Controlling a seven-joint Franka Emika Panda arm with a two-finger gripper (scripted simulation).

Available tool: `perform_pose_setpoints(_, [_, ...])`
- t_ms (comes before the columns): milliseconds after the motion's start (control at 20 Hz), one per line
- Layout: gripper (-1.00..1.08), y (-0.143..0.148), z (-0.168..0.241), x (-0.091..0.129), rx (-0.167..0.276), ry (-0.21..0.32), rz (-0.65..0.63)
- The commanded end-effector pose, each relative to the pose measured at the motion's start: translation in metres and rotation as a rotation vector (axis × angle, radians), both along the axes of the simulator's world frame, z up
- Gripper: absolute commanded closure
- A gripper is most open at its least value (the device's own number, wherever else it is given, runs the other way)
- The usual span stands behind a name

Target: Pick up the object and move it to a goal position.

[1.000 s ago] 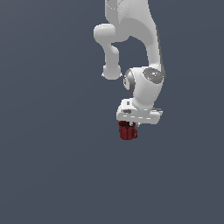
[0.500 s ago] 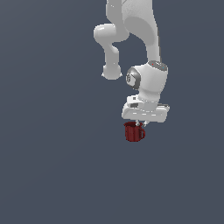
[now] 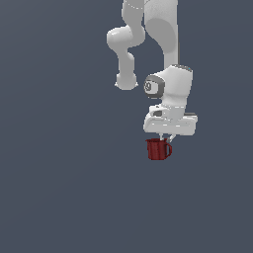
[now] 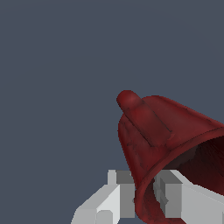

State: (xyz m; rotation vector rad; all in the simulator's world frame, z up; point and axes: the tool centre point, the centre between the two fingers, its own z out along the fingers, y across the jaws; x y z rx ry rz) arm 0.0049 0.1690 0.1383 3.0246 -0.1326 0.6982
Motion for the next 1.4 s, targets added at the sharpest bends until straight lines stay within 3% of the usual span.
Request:
perform_pose_setpoints(0, [1.08,0.005,0.006,0.002,0.003,-0.043,0.002])
perform_pose_setpoints(700, [1.08,0.024,0.021,0.007,-0.002,-0.200,0.002])
perform_pose_setpoints(1350, [1.08,0.031,0.026,0.008,-0.006,-0.267,-0.001])
